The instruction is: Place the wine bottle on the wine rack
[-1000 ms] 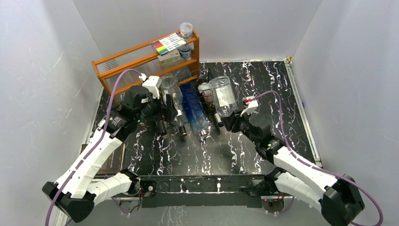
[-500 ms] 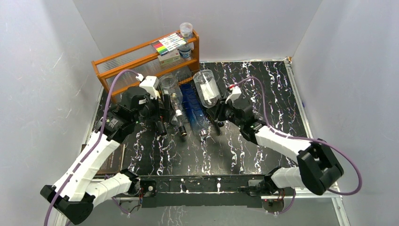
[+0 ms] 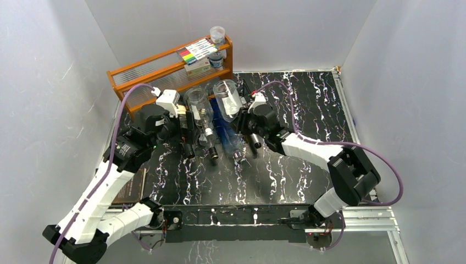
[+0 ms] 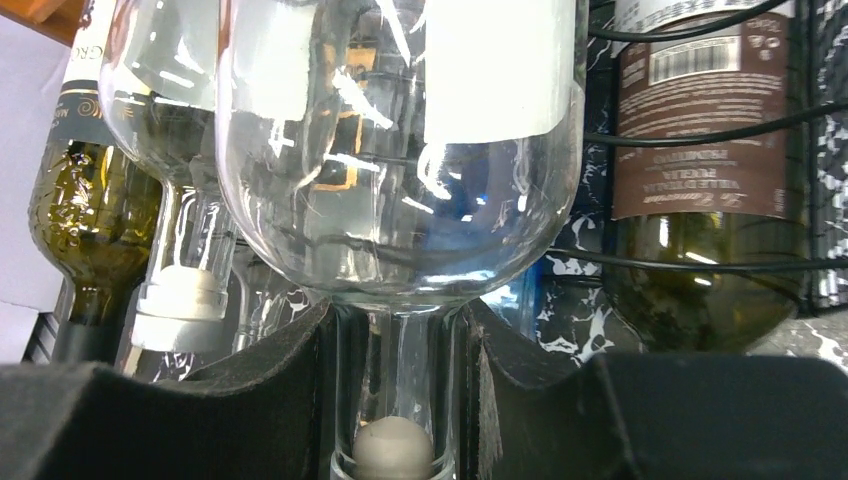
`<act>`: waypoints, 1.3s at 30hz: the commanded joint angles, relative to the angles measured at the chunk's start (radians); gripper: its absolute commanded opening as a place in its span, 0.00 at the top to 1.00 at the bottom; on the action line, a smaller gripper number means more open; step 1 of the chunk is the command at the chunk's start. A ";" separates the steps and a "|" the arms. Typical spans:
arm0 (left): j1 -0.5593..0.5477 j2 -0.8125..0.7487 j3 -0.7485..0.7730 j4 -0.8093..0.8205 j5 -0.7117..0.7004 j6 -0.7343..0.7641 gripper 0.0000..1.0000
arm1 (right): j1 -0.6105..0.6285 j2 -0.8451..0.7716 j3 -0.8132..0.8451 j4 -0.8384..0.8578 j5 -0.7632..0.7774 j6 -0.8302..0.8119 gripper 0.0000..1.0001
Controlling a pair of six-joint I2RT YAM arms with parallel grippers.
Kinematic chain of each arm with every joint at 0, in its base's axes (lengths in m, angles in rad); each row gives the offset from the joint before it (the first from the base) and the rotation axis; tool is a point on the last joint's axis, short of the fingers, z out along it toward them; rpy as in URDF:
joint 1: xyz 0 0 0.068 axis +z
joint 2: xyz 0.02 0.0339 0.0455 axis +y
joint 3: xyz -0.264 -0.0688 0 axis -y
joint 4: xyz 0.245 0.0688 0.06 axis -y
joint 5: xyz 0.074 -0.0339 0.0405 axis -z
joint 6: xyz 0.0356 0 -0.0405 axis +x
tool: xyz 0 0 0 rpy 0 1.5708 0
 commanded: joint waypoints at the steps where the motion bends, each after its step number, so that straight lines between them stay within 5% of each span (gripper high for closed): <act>1: -0.004 -0.023 0.023 -0.017 -0.023 0.016 0.02 | 0.038 0.004 0.168 0.191 0.030 0.005 1.00; 13: -0.005 -0.046 0.022 -0.038 -0.032 0.025 0.02 | 0.060 0.089 0.310 -0.032 0.183 0.124 1.00; 17: -0.004 -0.047 0.021 -0.039 -0.032 0.026 0.02 | 0.059 0.127 0.370 -0.128 0.161 0.116 0.76; 24: -0.005 -0.053 0.022 -0.046 -0.038 0.031 0.02 | 0.060 0.211 0.478 -0.259 0.090 0.074 0.65; 30: -0.004 -0.059 0.033 -0.061 -0.047 0.035 0.02 | 0.059 0.180 0.443 -0.264 0.142 0.067 0.25; 35: -0.004 -0.063 0.044 -0.069 -0.059 0.041 0.02 | 0.058 0.094 0.427 -0.324 0.184 0.006 0.03; 39: -0.004 -0.077 0.052 -0.074 -0.071 0.041 0.02 | 0.058 -0.002 0.400 -0.430 0.253 -0.028 0.02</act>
